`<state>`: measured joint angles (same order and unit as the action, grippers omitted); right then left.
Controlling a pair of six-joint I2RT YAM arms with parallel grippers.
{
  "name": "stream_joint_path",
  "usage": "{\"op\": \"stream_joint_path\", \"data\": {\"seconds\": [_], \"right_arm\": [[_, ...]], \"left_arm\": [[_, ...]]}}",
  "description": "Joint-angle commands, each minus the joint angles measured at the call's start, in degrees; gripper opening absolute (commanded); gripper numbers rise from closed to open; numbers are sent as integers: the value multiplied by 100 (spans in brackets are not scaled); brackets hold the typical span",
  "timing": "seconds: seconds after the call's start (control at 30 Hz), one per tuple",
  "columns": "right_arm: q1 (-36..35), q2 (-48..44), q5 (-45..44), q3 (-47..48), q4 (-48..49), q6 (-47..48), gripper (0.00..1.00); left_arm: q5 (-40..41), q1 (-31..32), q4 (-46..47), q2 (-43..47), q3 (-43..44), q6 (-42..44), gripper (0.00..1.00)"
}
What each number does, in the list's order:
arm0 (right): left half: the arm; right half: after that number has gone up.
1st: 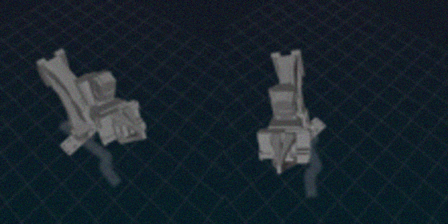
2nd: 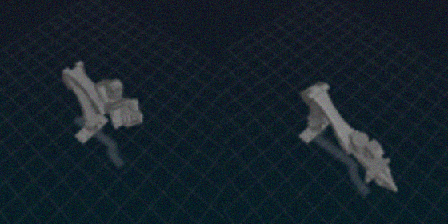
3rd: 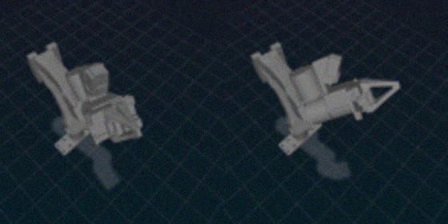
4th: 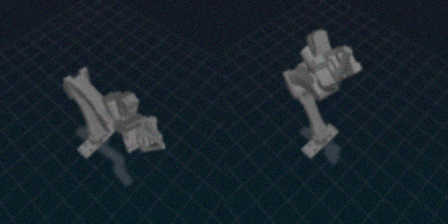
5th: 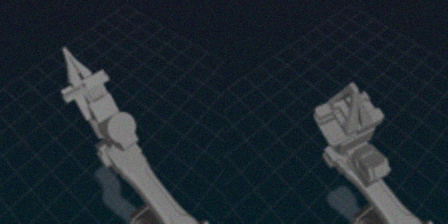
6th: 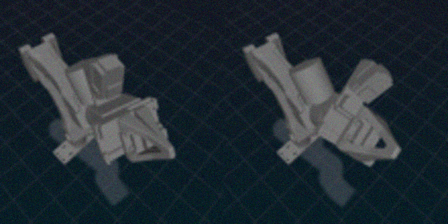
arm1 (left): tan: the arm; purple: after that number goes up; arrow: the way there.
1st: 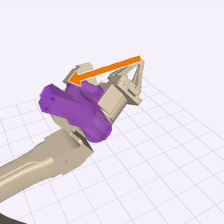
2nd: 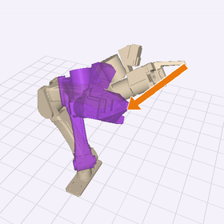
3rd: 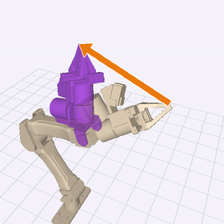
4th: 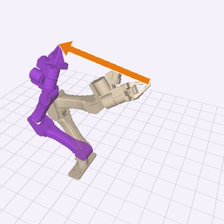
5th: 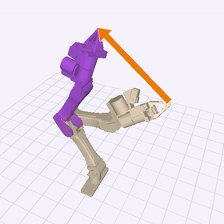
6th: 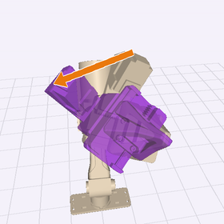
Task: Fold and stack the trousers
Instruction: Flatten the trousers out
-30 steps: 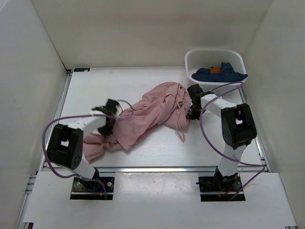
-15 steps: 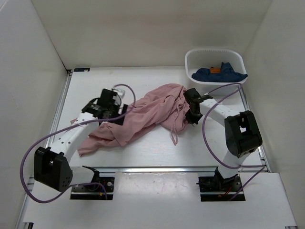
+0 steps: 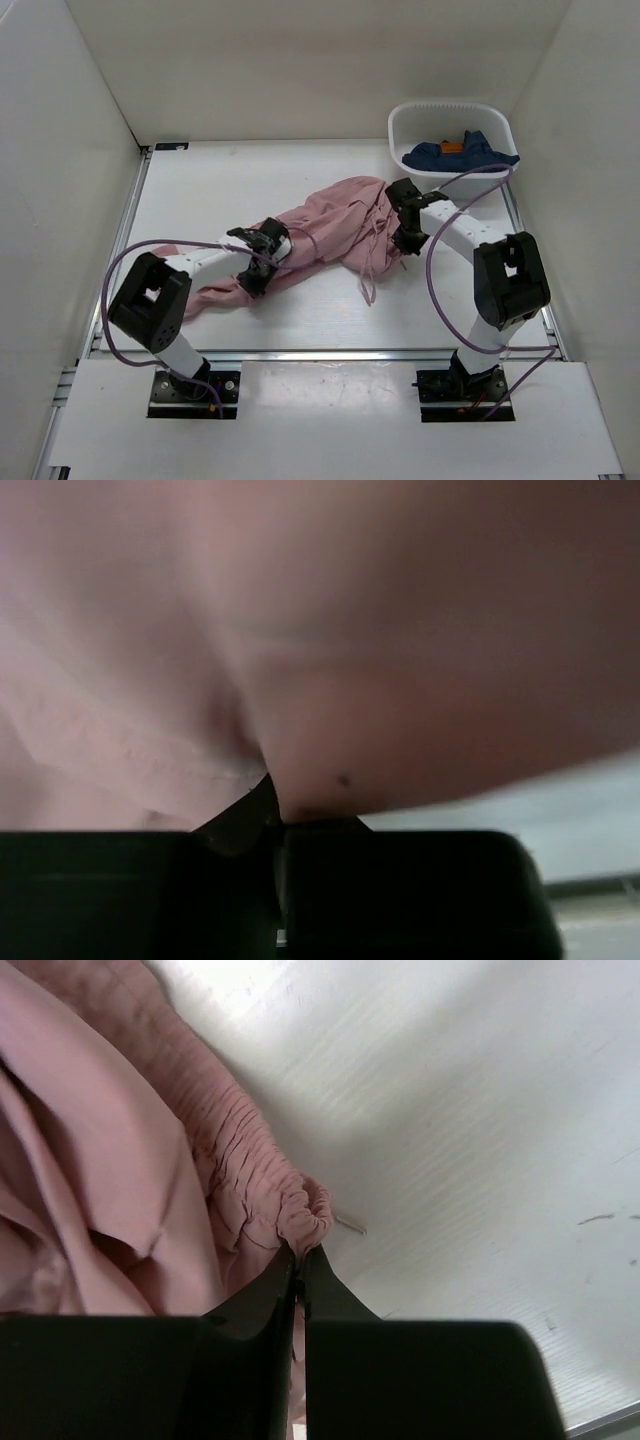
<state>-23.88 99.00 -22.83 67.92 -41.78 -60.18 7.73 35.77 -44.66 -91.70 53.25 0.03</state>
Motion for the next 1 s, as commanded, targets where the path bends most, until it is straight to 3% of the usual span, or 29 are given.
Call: {"op": "stream_joint_path", "data": {"seconds": [0.0, 0.23, 0.27, 0.37, 0.4, 0.5, 0.6, 0.63, 0.67, 0.73, 0.8, 0.97], "right_arm": [[181, -319, -677, 528, -471, 243, 0], [990, -1558, -881, 670, -797, 736, 0], [1069, -1846, -942, 670, -901, 806, 0], [1315, -2340, -1004, 363, -1086, 806, 0], [1377, -2611, -900, 6, -1087, 806, 0], [1377, -2728, -767, -436, -1087, 754, 0], [1377, -2790, -565, -981, -1016, 517, 0], [1377, -2790, -504, -1069, -1016, 438, 0], [1377, -2790, -503, -1149, -1016, 437, 0], [1377, -2790, -555, -1229, -1016, 385, 0], [1482, -2842, -705, -1176, -1086, 385, 0], [1544, -3035, -1206, -834, -1298, 603, 0]], "left_arm": [[975, -762, 239, 363, 369, -3, 14], [1696, -3240, 116, 1820, 1195, -3, 14], [1758, -3826, 116, 1901, 1257, -3, 14], [1759, -4629, 11, 2147, 1310, -3, 14], [1585, -5154, -216, 2330, 1067, -3, 14], [1425, -5308, -576, 2437, 591, -3, 14], [1179, -5308, -798, 2595, -138, -3, 26], [1179, -5308, -868, 2596, -323, -3, 33], [1109, -5308, -929, 2596, -655, -3, 57], [1108, -5308, -1070, 2535, -877, -3, 75], [1108, -5431, -1123, 2446, -878, -3, 81], [854, -5625, -1202, 1982, -18, -3, 84]]}}
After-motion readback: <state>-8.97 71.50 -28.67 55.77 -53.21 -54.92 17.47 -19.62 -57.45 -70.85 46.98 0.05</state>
